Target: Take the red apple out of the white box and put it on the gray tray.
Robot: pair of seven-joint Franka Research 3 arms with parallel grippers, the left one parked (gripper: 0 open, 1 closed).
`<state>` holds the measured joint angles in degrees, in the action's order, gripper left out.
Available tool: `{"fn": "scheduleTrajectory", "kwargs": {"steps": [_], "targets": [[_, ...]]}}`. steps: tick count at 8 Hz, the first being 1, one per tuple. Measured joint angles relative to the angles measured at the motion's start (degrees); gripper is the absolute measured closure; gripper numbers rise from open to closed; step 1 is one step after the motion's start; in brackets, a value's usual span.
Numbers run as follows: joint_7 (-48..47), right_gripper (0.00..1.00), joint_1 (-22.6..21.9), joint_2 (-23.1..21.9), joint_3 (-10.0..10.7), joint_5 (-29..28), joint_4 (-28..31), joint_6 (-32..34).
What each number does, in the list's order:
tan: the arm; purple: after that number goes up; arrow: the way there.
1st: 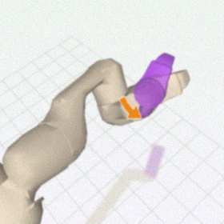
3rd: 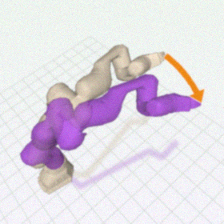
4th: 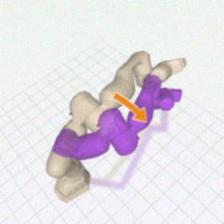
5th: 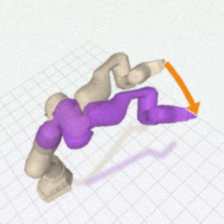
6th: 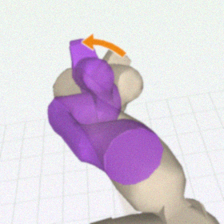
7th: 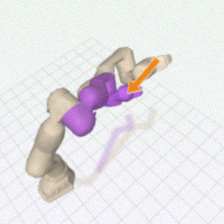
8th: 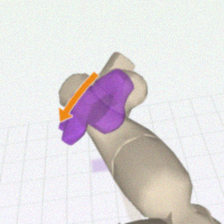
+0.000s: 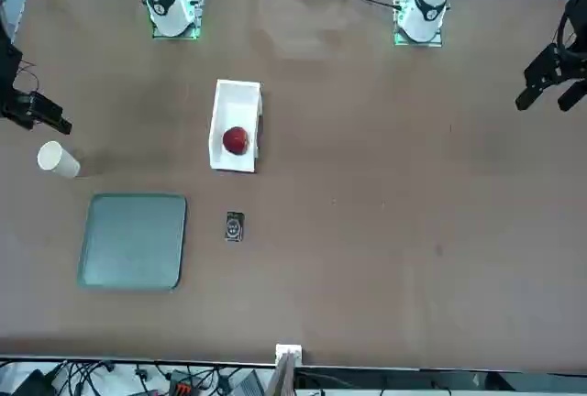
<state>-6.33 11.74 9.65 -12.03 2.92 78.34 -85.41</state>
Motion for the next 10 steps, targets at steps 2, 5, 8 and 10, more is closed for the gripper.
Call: {"fn": "scheduleTrajectory", "kwargs": {"steps": [2, 5, 8, 10], "targets": [[0.00, 0.00, 0.05, 0.10, 0.02, 0.00, 0.00, 0.00], [0.00, 0.00, 0.12, 0.41, 0.06, -0.06, 0.19, 0.07], [1.18, 0.00, -0.70, 2.40, -0.23, -0.34, 1.20, 1.43], [5.56, 0.00, -0.91, 2.64, -0.43, -3.11, 4.56, 1.82]]}}
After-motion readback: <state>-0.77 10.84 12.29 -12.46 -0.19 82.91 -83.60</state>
